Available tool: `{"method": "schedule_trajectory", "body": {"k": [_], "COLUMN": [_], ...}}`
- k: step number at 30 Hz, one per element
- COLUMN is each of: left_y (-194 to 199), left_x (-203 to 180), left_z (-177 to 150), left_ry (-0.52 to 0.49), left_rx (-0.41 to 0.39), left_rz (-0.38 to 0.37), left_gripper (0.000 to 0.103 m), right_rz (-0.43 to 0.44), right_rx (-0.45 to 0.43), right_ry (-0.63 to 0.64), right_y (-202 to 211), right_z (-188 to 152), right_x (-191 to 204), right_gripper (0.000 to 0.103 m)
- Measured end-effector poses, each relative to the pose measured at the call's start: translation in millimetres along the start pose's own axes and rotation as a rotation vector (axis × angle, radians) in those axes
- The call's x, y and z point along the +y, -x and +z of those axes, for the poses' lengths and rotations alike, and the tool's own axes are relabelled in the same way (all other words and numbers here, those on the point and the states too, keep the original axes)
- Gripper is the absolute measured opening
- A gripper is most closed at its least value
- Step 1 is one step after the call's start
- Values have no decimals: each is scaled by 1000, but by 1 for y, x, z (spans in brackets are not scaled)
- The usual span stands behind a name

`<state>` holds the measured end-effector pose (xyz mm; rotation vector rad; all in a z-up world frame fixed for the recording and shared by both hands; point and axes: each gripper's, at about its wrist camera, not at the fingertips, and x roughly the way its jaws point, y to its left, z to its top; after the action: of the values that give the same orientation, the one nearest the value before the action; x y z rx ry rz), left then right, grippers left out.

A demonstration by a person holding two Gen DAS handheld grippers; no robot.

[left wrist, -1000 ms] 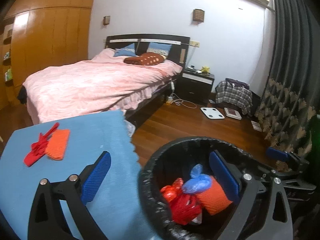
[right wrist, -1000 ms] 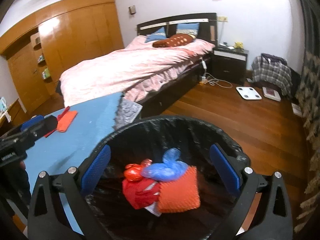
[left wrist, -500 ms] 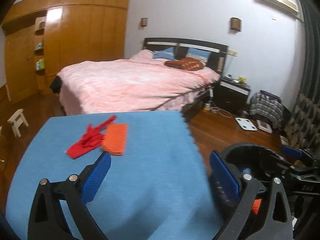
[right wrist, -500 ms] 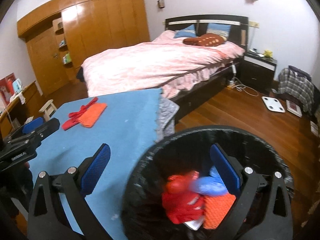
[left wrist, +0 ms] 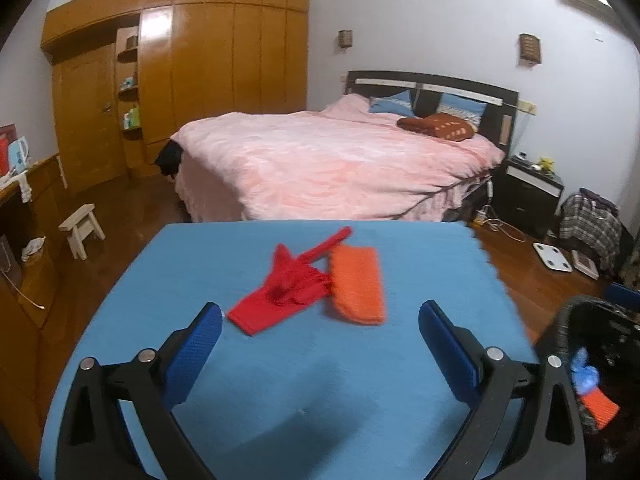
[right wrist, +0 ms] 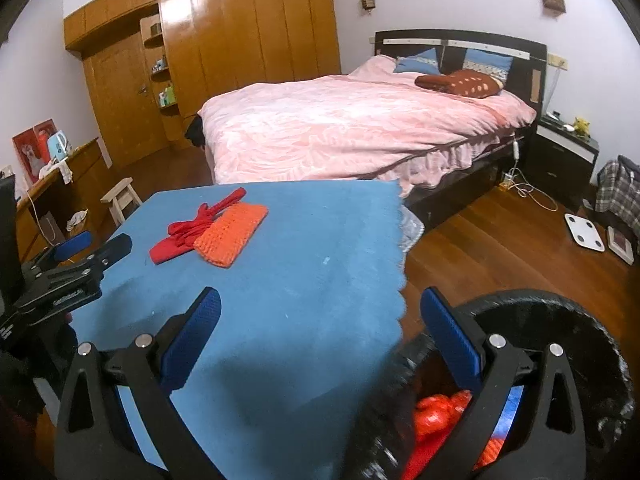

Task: Collect trash

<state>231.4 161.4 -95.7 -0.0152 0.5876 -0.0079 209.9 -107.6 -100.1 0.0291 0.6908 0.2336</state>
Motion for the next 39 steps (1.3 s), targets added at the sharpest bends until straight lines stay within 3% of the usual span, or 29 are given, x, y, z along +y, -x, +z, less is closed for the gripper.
{"method": "schedule_trajectory", "body": {"k": [16, 29, 33, 39], "left_y": [-102, -149, -147, -145], "left_x": [48, 67, 67, 72], "left_z": [-2, -13, -12, -13], "left_ry": [65, 119, 118, 154], "left_rx": [137, 295, 286, 275], "left_rz": [31, -39, -46, -60], "left_gripper": [97, 88, 73, 34], "right_rz": [12, 40, 54, 64], "right_rx": [48, 117, 123, 153], "right_ry": [42, 51, 75, 84], "right_y": [-90, -151, -160, -176], "right_z": [18, 23, 25, 22], "right_x": [40, 70, 82, 96], "right_gripper": [97, 97, 97, 97]}}
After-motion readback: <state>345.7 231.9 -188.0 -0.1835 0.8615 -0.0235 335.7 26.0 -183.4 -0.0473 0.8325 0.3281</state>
